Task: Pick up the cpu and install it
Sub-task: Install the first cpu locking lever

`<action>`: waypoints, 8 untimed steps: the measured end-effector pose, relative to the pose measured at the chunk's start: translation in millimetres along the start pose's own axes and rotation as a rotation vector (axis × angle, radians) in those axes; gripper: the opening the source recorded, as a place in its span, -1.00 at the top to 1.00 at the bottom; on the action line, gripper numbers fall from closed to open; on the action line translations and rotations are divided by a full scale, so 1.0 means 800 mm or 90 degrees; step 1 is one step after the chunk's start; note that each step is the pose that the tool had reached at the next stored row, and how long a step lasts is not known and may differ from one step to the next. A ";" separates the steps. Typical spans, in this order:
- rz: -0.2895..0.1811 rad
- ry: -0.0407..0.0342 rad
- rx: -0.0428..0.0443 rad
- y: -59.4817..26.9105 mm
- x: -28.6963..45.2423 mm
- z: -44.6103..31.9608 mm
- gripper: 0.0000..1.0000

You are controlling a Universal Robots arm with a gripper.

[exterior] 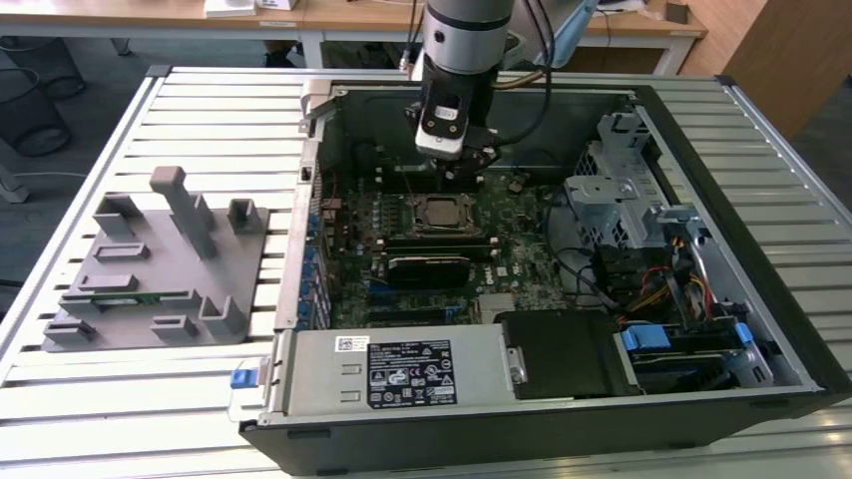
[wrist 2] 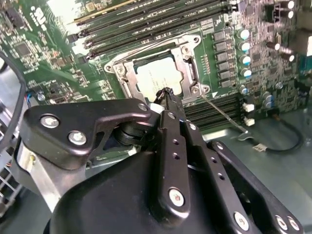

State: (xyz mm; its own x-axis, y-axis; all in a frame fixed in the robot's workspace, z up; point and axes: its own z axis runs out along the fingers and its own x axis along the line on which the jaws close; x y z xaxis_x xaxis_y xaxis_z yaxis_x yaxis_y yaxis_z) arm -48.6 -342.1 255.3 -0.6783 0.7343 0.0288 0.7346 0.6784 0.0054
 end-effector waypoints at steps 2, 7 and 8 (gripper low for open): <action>-0.016 0.0001 0.0006 0.000 0.0000 -0.0001 0.79; -0.071 0.0004 0.0020 0.000 -0.0001 0.0000 0.79; -0.082 0.0005 0.0023 0.000 0.0000 0.0001 0.79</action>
State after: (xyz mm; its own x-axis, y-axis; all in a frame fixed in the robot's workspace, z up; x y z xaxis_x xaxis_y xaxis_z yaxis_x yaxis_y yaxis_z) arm -48.7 -342.2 255.2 -0.7669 0.6412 0.0288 0.6415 0.7671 0.0054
